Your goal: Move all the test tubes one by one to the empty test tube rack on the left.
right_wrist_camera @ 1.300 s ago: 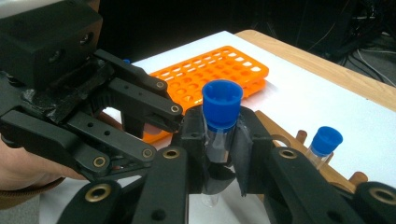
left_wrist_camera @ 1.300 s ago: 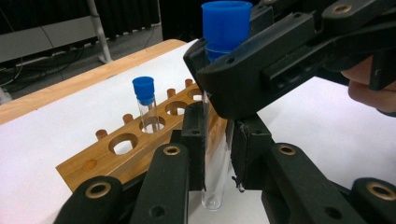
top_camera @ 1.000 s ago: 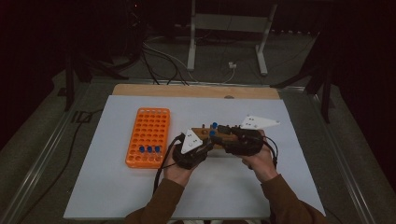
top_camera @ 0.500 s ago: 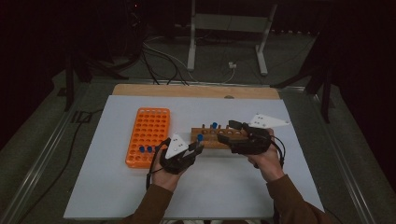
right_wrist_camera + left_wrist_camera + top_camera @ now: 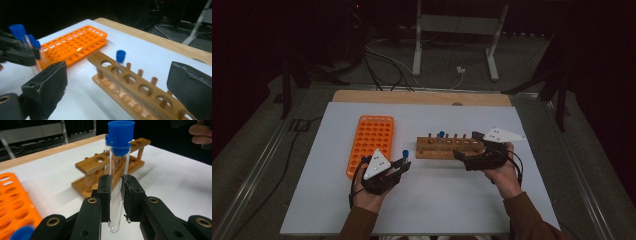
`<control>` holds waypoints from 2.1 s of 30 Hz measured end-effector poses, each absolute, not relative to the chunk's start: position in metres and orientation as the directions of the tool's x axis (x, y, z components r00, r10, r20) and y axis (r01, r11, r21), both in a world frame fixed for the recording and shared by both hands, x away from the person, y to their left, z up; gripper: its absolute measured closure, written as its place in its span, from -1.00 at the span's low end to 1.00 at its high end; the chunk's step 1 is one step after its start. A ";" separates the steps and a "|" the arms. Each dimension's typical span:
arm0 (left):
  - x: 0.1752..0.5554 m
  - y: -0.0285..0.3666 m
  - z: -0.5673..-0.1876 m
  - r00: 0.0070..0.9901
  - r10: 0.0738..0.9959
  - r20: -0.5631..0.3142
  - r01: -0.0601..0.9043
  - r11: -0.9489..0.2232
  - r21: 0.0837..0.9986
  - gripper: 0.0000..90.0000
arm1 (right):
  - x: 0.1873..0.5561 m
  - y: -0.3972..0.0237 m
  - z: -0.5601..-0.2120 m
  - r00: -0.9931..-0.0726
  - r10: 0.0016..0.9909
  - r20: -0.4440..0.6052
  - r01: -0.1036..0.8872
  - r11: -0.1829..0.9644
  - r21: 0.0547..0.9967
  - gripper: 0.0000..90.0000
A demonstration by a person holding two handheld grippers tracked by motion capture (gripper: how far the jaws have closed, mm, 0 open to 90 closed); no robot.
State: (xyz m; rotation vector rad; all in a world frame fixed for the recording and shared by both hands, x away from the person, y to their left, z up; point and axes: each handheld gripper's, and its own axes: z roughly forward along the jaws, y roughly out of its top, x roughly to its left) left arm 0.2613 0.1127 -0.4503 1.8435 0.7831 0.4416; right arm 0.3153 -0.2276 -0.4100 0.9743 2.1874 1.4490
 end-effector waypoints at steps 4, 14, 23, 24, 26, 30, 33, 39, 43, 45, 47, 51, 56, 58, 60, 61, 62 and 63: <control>0.259 0.123 -0.450 0.709 0.703 -0.062 0.314 -0.236 0.920 0.74 | 0.314 -0.232 -0.414 -0.696 0.713 0.084 0.356 0.241 0.903 -0.96; 0.255 0.139 -0.455 0.697 0.714 -0.070 0.334 -0.236 0.913 0.74 | 0.311 -0.246 -0.423 -0.671 0.735 0.092 0.363 0.218 0.906 -1.00; 0.252 0.149 -0.455 0.694 0.716 -0.074 0.334 -0.230 0.914 0.74 | 0.309 -0.257 -0.431 -0.649 0.755 0.098 0.366 0.196 0.910 -1.00; 0.251 0.150 -0.455 0.695 0.715 -0.075 0.335 -0.230 0.913 0.74 | 0.309 -0.258 -0.431 -0.648 0.755 0.099 0.365 0.194 0.910 -1.00; 0.251 0.152 -0.455 0.697 0.713 -0.075 0.335 -0.231 0.913 0.74 | 0.309 -0.260 -0.432 -0.645 0.758 0.097 0.367 0.196 0.909 -1.00; 0.249 0.156 -0.454 0.702 0.708 -0.078 0.330 -0.226 0.917 0.74 | 0.308 -0.263 -0.434 -0.640 0.761 0.101 0.369 0.189 0.910 -1.00; 0.248 0.160 -0.452 0.704 0.706 -0.079 0.326 -0.222 0.919 0.74 | 0.307 -0.267 -0.436 -0.637 0.764 0.101 0.366 0.184 0.912 -1.00; 0.244 0.167 -0.448 0.701 0.709 -0.081 0.325 -0.215 0.921 0.74 | 0.306 -0.273 -0.436 -0.632 0.767 0.110 0.357 0.163 0.920 -1.00; 0.242 0.171 -0.446 0.700 0.709 -0.088 0.327 -0.208 0.922 0.74 | 0.305 -0.274 -0.437 -0.630 0.768 0.115 0.362 0.160 0.918 -1.00; 0.240 0.174 -0.446 0.699 0.710 -0.091 0.330 -0.207 0.921 0.74 | 0.305 -0.275 -0.437 -0.629 0.768 0.116 0.363 0.158 0.919 -1.00; 0.239 0.177 -0.445 0.698 0.710 -0.091 0.330 -0.206 0.921 0.74 | 0.304 -0.276 -0.437 -0.629 0.769 0.116 0.360 0.155 0.920 -1.00; 0.237 0.183 -0.442 0.704 0.704 -0.095 0.327 -0.203 0.923 0.74 | 0.304 -0.278 -0.438 -0.624 0.772 0.121 0.364 0.150 0.919 -1.00; 0.237 0.191 -0.440 0.695 0.713 -0.097 0.327 -0.194 0.925 0.74 | 0.304 -0.278 -0.438 -0.625 0.770 0.126 0.364 0.145 0.920 -1.00; 0.237 0.194 -0.439 0.691 0.717 -0.096 0.325 -0.190 0.926 0.74 | 0.304 -0.278 -0.438 -0.624 0.771 0.126 0.364 0.144 0.920 -1.00; 0.236 0.197 -0.439 0.684 0.724 -0.092 0.324 -0.188 0.927 0.74 | 0.304 -0.278 -0.438 -0.624 0.771 0.127 0.364 0.143 0.921 -1.00; 0.236 0.198 -0.439 0.679 0.728 -0.093 0.324 -0.184 0.928 0.74 | 0.304 -0.279 -0.438 -0.624 0.771 0.127 0.363 0.142 0.921 -1.00; 0.236 0.200 -0.439 0.674 0.733 -0.093 0.325 -0.181 0.928 0.74 | 0.304 -0.279 -0.438 -0.623 0.771 0.129 0.364 0.139 0.921 -1.00; 0.236 0.202 -0.438 0.669 0.737 -0.092 0.325 -0.179 0.929 0.74 | 0.304 -0.279 -0.437 -0.622 0.772 0.131 0.364 0.137 0.921 -1.00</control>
